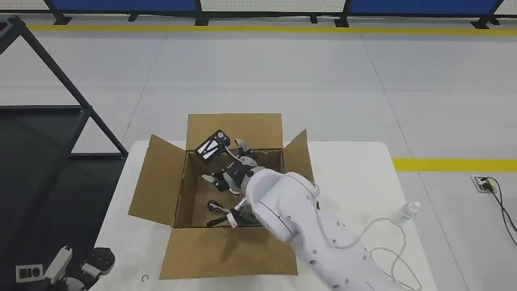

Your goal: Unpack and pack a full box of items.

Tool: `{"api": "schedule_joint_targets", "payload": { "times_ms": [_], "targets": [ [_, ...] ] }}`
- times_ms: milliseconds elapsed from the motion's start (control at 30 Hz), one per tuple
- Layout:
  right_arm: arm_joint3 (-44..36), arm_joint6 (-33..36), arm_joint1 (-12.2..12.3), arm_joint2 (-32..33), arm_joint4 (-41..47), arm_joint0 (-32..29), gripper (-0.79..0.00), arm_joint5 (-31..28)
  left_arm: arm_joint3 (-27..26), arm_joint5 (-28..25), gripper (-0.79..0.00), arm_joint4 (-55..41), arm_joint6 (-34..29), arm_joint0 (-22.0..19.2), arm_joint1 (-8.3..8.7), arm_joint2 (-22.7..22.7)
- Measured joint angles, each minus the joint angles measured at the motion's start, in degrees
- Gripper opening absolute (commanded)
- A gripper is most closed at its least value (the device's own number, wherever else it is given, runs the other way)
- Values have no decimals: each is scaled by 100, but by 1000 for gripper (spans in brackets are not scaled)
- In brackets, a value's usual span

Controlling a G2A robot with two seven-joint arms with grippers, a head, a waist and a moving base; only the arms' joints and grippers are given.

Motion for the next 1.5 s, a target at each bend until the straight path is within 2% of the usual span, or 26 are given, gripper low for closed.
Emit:
{"api": "schedule_joint_targets", "payload": {
  "times_ms": [67, 233, 400, 467, 567, 800, 833, 867, 900, 933, 1000, 1033, 1267, 1500],
  "targets": [
    [-448, 147, 71, 231, -65, -300, 0, -137, -8, 27, 0, 40, -39, -14, -4, 10],
    [-442, 141, 67, 226, -57, -284, 0, -132, 30, 112, 0, 201, -448, 5, 12, -53],
    [-467, 93, 69, 243, -34, -324, 0, -141, 170, 597, 0, 502, -1057, -37, 79, -207],
    [-576, -226, 92, 350, 2, -482, 0, -224, 223, 857, 0, 700, -1218, -96, 106, -177],
    [-945, -683, 154, 622, -105, -804, 0, -220, 238, 1143, 0, 983, -1322, -191, 129, 5],
    [-2189, -1316, 323, 1355, -468, -1937, 0, 26, 150, 1174, 0, 1820, -1278, -338, 139, 661],
    [-2393, -1435, 348, 1503, -474, -2164, 0, 71, 134, 1166, -34, 1923, -1241, -358, 137, 759],
    [-2534, -1521, 366, 1616, -485, -2331, 0, 115, 121, 1164, -212, 1987, -1212, -376, 136, 830],
    [-2665, -1590, 383, 1724, -496, -2496, 0, 164, 105, 1166, -351, 2040, -1192, -396, 135, 900],
    [-2811, -1612, 403, 1854, -512, -2702, 0, 237, 83, 1172, -425, 2108, -1183, -420, 135, 982],
    [-2892, -1582, 413, 1944, -526, -2855, 0, 328, 55, 1177, -714, 2170, -1153, -441, 136, 1071],
    [-2891, -1574, 412, 1943, -526, -2847, 0, 325, 40, 1177, -785, 2189, -1143, -446, 136, 1111],
    [-2879, -1580, 411, 1934, -522, -2829, 0, 311, 8, 1180, -785, 2170, -1099, -451, 146, 1173],
    [-2986, -1815, 452, 2191, -474, -3096, 0, 220, -2, 1192, -785, 2146, -1077, -418, 158, 1182]
  ]
}}
